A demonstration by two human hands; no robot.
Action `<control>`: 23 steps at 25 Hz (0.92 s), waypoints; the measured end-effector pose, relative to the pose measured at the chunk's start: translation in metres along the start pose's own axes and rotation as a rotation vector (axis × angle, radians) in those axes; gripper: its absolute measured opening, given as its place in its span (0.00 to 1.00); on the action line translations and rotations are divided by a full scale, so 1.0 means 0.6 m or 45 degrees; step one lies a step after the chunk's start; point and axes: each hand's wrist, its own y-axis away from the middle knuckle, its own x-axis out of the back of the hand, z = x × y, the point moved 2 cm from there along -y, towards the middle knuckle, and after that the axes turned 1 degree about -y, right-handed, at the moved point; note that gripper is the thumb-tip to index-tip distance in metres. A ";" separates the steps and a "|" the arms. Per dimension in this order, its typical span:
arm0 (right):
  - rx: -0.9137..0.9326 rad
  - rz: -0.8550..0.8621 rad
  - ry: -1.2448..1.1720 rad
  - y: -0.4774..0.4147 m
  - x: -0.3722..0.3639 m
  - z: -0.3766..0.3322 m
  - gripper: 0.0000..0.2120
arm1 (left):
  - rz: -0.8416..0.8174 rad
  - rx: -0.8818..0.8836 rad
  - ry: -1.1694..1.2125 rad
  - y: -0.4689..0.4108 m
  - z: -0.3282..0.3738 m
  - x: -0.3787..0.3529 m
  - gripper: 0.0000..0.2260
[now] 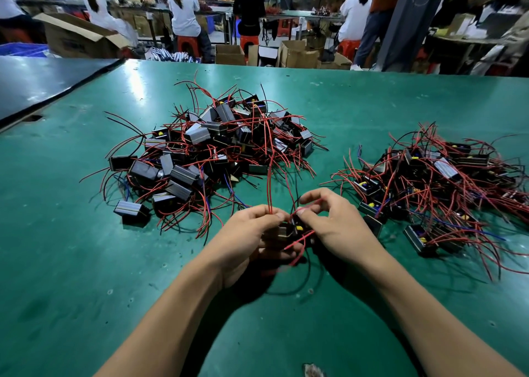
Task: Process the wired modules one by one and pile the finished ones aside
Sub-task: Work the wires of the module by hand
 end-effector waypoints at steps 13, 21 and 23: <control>0.300 -0.316 0.196 0.012 0.001 -0.013 0.05 | 0.434 -0.298 -0.344 -0.003 0.005 0.027 0.10; 0.243 -0.022 0.281 0.017 -0.027 -0.002 0.20 | 0.577 -0.489 -0.545 -0.009 0.006 0.045 0.13; 0.169 0.018 0.262 0.017 -0.037 0.004 0.18 | 0.509 -0.426 -0.352 -0.010 0.006 0.040 0.12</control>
